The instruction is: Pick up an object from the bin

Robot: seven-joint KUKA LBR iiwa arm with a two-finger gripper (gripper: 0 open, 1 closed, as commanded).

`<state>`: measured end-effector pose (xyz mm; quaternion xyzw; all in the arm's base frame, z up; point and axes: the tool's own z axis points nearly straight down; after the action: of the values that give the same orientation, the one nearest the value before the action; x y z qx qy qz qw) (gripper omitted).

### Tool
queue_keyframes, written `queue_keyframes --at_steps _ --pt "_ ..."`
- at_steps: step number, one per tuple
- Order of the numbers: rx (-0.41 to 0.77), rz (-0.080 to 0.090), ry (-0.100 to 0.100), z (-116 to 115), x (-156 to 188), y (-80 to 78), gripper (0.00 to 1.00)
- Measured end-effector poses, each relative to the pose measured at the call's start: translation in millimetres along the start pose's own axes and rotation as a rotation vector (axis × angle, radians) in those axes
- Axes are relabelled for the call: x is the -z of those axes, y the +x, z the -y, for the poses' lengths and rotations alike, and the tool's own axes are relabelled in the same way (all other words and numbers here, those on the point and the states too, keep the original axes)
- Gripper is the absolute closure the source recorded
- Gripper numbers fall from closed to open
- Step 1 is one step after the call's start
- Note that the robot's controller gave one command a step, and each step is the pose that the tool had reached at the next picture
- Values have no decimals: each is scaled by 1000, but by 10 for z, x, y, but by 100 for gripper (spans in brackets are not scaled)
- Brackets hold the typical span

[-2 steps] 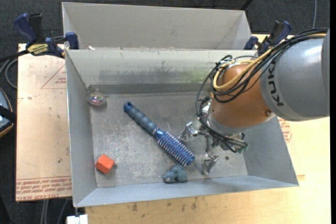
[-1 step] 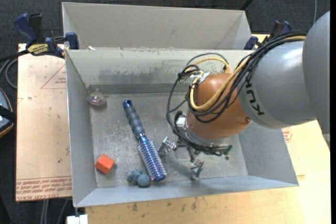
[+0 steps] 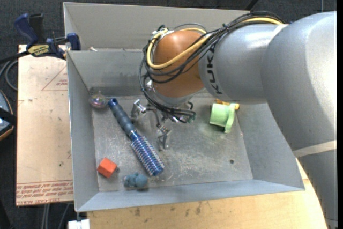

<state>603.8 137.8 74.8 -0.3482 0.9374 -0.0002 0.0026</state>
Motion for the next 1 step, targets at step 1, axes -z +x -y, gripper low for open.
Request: queue_keyframes --at_steps 1 --pt "104 5 -1 -245 54 -607 0"
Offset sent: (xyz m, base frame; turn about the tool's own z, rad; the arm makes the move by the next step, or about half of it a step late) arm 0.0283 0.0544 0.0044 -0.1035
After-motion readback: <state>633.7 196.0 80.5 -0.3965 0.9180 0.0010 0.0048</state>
